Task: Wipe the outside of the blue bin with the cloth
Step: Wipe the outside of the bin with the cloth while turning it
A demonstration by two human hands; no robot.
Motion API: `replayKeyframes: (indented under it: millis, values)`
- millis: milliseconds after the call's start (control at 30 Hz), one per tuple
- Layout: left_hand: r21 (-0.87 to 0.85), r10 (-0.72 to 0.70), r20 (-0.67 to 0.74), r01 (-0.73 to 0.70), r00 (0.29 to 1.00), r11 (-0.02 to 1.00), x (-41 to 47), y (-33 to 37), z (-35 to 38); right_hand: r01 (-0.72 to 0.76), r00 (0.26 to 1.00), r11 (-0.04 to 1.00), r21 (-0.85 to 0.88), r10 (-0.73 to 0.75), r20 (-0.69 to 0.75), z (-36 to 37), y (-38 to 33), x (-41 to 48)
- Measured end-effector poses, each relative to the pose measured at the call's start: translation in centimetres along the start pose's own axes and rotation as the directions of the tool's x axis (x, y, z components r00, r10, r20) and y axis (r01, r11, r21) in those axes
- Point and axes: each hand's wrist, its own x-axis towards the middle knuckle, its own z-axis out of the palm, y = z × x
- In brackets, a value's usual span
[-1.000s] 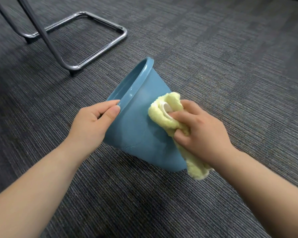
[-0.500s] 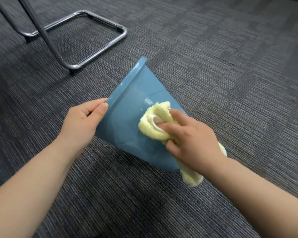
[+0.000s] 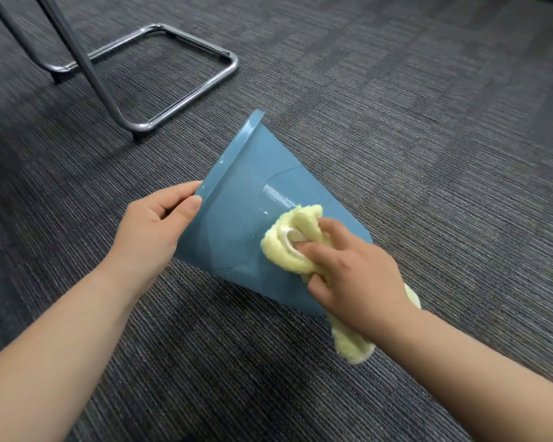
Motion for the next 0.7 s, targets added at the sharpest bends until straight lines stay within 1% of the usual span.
replayKeyframes:
  millis: [67, 100, 200, 267, 333, 467, 533, 600, 633, 700]
  values:
    - [0.009, 0.024, -0.001, -0.024, 1.000, 1.000, 0.0, 0.0, 0.0, 0.021, 1.000, 1.000, -0.020, -0.021, 0.007, 0.1, 0.4, 0.0]
    - [0.009, 0.027, -0.001, -0.027, 1.000, 1.000, 0.1, 0.1, 0.0, -0.006, 1.000, 1.000, -0.023, 0.006, 0.020, 0.1, 1.0, 0.1]
    - [-0.010, 0.026, 0.004, -0.026, 1.000, 1.000, 0.1, 0.0, -0.1, -0.185, 0.983, 0.980, -0.074, 0.184, -0.024, 0.4, 3.7, 0.5]
    - [-0.019, 0.026, 0.003, -0.026, 1.000, 0.999, 0.1, -0.1, 0.0, -0.263, 0.965, 0.959, -0.102, 0.263, -0.010, 0.6, 4.5, 0.5]
    - [-0.018, 0.028, -0.007, -0.028, 1.000, 0.999, 0.2, -0.2, 0.0, -0.245, 0.969, 0.964, -0.101, 0.245, -0.013, 0.7, 4.0, 0.3]
    - [-0.032, 0.000, -0.034, -0.001, 0.999, 0.999, 0.6, -0.7, -0.4, -0.096, 0.995, 0.994, -0.048, 0.098, 0.038, 0.7, 2.1, -0.4]
    - [-0.032, 0.002, -0.031, -0.003, 1.000, 0.999, 0.6, -1.0, -0.6, -0.059, 0.997, 0.997, -0.041, 0.061, 0.046, 0.6, 2.2, -0.3]
    - [-0.038, 0.011, -0.024, -0.012, 1.000, 0.999, 0.7, -1.1, -0.6, -0.063, 0.996, 0.997, -0.034, 0.065, 0.054, 0.7, 3.1, -0.1]
    - [-0.044, 0.013, -0.026, -0.014, 1.000, 0.999, 0.8, -1.2, -0.6, -0.093, 0.994, 0.995, -0.039, 0.094, 0.046, 0.8, 3.7, -0.1]
    - [-0.068, 0.007, -0.037, -0.009, 0.999, 0.998, 0.8, -1.3, -0.7, -0.213, 0.977, 0.975, -0.065, 0.213, -0.003, 1.2, 5.2, 0.0]
